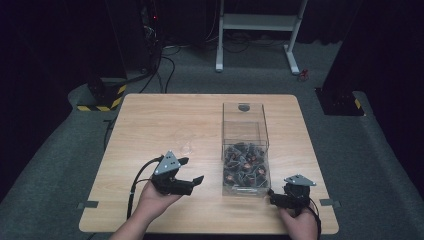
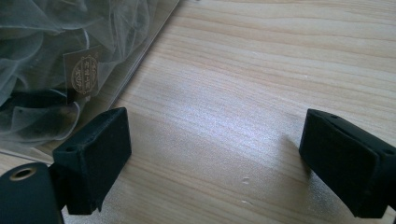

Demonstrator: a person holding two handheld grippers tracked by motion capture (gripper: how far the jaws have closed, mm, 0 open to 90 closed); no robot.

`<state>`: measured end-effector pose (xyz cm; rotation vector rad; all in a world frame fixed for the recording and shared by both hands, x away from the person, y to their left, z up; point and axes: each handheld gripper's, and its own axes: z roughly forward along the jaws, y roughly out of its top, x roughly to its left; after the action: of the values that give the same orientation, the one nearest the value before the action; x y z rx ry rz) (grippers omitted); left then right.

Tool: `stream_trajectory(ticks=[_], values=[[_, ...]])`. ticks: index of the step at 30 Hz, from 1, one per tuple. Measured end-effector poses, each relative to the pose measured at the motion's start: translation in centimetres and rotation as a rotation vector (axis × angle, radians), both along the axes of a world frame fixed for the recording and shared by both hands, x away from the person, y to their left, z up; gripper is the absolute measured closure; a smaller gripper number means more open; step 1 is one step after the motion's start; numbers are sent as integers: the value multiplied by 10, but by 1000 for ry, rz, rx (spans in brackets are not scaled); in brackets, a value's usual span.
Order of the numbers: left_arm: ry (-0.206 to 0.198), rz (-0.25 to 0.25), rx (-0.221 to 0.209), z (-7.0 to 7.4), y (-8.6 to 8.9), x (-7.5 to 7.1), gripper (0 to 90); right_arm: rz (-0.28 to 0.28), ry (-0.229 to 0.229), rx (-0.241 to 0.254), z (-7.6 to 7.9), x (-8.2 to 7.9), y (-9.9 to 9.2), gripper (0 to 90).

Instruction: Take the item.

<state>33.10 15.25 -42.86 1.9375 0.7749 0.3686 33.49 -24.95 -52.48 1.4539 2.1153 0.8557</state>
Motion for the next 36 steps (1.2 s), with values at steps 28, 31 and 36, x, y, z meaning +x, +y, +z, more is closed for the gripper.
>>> stream_trajectory(ticks=[28, 31, 36], values=[[4, -69, -28, -1, -37, 10, 199, 7, 1, -3, 0, 0, 0, 88], [7, -78, -35, -2, -42, 12, 203, 8, -1, -3, 0, 0, 0, 88], [12, -87, -32, -3, -49, 14, 207, 9, 0, -3, 0, 0, 0, 88]])
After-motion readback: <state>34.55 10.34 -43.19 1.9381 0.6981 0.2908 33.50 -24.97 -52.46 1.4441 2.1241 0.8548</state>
